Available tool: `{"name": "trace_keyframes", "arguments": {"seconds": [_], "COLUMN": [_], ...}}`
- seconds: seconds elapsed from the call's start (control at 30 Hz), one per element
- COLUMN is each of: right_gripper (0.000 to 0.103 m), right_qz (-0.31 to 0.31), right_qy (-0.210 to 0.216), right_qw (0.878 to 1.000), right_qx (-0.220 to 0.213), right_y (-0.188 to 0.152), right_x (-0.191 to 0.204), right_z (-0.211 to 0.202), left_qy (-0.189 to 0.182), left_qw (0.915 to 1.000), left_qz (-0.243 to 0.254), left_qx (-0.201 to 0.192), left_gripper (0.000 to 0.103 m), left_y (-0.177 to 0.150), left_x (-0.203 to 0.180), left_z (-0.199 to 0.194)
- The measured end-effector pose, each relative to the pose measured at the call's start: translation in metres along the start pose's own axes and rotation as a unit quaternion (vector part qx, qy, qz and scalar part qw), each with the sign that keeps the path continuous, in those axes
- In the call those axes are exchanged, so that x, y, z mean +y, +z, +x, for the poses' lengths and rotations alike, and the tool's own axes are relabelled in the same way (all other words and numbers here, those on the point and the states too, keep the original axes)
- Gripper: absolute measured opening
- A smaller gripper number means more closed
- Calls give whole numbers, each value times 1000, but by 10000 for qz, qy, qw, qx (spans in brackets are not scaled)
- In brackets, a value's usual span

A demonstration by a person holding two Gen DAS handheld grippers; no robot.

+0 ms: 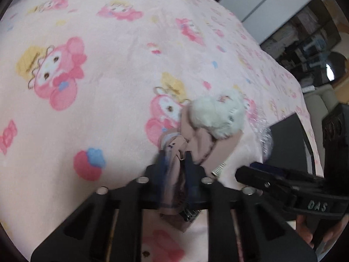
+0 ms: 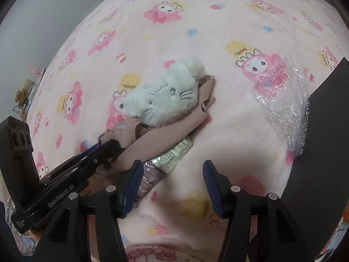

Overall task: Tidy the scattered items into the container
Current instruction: 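Close the left gripper on the pink socks, then lift the pink socks with the left gripper and carry toward the box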

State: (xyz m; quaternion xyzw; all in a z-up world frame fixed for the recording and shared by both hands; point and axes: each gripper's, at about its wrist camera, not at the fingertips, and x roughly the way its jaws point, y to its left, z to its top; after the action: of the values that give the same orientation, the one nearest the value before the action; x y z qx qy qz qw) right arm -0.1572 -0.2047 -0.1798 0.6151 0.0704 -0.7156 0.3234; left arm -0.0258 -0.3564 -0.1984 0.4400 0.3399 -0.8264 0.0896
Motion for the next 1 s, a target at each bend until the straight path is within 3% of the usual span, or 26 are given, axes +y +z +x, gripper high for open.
{"name": "trace_keyframes", "arguments": {"seconds": [0.17,0.27,0.4,0.63,0.73,0.9,1.0], "right_gripper": [53,53,53,53,53,53,53], "right_qz": [10,-45,-133,139,372,684,974], "right_qy": [197,371,619,523,308,-427,-563], "right_qw": [9996,9985,9949,9909,9904,9885,9855], "right_qx": [-206,-394,-787,-1230,-1292,-1280,-1269], "right_y": [-9,-22,-48,-119,-159,-216,-242], "right_x": [4,7,4,-44,-72,-113,-138], "right_z": [-24,-49,-97,-165,-181,-193,-198], "left_qy": [-372,-812,-1060,-1474,-1456,-1495,-1544], "left_qw": [9992,9962,9916,9762,9679,9513,9402], "left_qz": [135,269,702,1587,2011,2532,2747], "left_qx": [-77,-185,-234,131,394,927,1292], "left_gripper": [10,10,10,9,10,10,10], "left_y": [-3,-5,-14,-65,-97,-150,-178], "left_x": [-18,-39,-87,-183,-223,-279,-306], "left_z": [-30,-57,-83,-99,-94,-71,-52]}}
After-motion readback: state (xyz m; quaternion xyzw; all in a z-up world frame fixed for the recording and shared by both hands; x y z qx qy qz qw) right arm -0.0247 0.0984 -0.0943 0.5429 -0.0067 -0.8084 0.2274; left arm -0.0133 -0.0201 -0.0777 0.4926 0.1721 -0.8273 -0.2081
